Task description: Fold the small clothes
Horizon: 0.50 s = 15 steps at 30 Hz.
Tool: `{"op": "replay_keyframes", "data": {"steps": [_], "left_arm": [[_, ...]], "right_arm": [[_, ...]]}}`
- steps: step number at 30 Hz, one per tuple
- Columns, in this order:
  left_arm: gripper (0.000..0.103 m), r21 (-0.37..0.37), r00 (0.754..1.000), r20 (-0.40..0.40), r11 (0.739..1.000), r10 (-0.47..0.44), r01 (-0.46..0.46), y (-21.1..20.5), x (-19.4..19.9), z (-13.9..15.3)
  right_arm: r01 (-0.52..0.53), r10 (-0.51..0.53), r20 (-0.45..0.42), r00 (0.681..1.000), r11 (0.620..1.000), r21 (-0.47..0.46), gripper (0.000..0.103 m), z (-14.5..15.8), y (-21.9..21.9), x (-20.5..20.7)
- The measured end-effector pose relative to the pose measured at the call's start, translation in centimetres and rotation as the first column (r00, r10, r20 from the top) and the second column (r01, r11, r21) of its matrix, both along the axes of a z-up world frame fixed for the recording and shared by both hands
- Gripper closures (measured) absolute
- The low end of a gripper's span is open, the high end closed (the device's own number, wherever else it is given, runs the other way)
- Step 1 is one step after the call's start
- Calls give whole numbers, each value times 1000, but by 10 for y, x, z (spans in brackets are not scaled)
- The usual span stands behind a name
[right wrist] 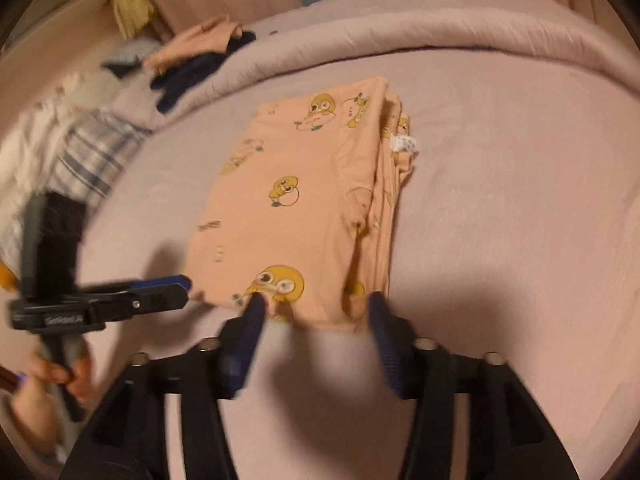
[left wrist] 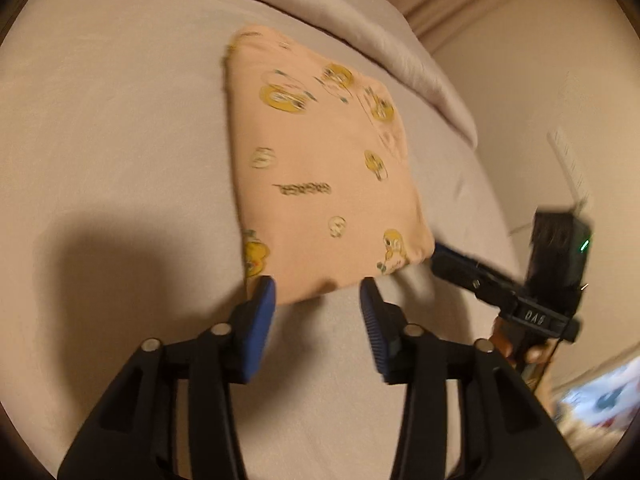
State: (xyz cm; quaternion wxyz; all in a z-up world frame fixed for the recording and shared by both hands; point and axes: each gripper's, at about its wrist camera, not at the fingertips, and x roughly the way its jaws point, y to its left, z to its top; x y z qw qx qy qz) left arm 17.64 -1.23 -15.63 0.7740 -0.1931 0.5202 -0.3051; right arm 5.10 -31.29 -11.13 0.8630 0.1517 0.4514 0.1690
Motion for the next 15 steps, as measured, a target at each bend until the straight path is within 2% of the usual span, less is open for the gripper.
{"op": "replay_keyframes", "data": {"steps": [2, 3, 5, 9, 13, 15], "left_arm": [[35, 27, 998, 4, 998, 60, -60, 11, 5, 1], [34, 25, 997, 0, 996, 83, -83, 16, 8, 0], [34, -37, 993, -43, 993, 110, -112, 26, 17, -4], [34, -113, 990, -90, 986, 111, -121, 28, 30, -10], [34, -188, 990, -116, 977, 79, -100, 20, 48, -13], [34, -200, 990, -122, 975, 69, -92, 14, 56, -13]], "right_arm": [[40, -39, -22, 999, 997, 59, 38, -4, -15, -1], [59, -56, -37, 998, 994, 90, 38, -7, -22, 0], [108, -95, -79, 992, 980, 170, 35, -13, -37, 4], [156, -134, -106, 985, 956, 247, 32, -21, -49, 11], [141, -106, -120, 987, 934, 329, 32, -26, -48, 24], [135, -97, -126, 987, 928, 348, 32, -27, -45, 34]]}}
